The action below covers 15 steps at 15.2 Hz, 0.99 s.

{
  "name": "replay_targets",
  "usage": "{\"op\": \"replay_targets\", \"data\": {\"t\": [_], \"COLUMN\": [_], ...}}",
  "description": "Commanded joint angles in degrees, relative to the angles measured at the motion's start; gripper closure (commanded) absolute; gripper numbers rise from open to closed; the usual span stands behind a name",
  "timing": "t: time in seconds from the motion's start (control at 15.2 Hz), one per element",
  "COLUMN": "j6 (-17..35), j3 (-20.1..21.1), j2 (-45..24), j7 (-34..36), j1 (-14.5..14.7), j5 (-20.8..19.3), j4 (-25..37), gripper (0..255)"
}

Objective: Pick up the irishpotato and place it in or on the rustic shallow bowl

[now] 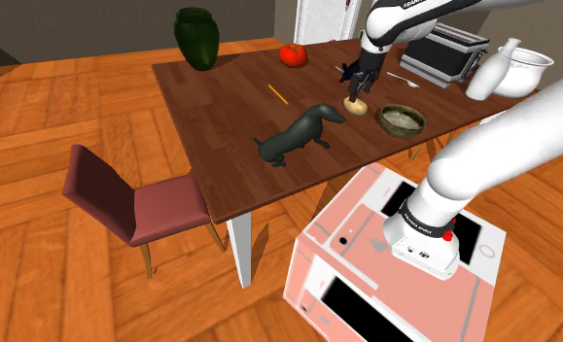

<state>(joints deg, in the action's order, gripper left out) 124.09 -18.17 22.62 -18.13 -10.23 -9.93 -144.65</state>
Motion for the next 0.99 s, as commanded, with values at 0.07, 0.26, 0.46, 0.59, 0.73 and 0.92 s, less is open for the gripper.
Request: {"op": "replay_targets", "data": {"t": [0.07,0.26,0.46,0.59,0.73,0.92], "j6": [4.7,9.2,11.2,12.9,14.6,16.0], "j3": [-3.0,-5.8,-6.1,-6.3,-6.6,-6.7], "j2": [-5.7,-11.4,-12.9,-14.1,-15.5,-16.5], "j7": [-2.1,-4.8,-5.3,-5.7,-6.1,-6.5], "j1": [-0.8,-1.4,-1.4,-1.3,-1.2,-1.1], "j5": [0.8,2.8,3.4,3.9,4.5,5.0], "j4": [1.8,3.5,3.0,2.5,2.0,1.6], "gripper": [0,0,0,0,0,0]}}
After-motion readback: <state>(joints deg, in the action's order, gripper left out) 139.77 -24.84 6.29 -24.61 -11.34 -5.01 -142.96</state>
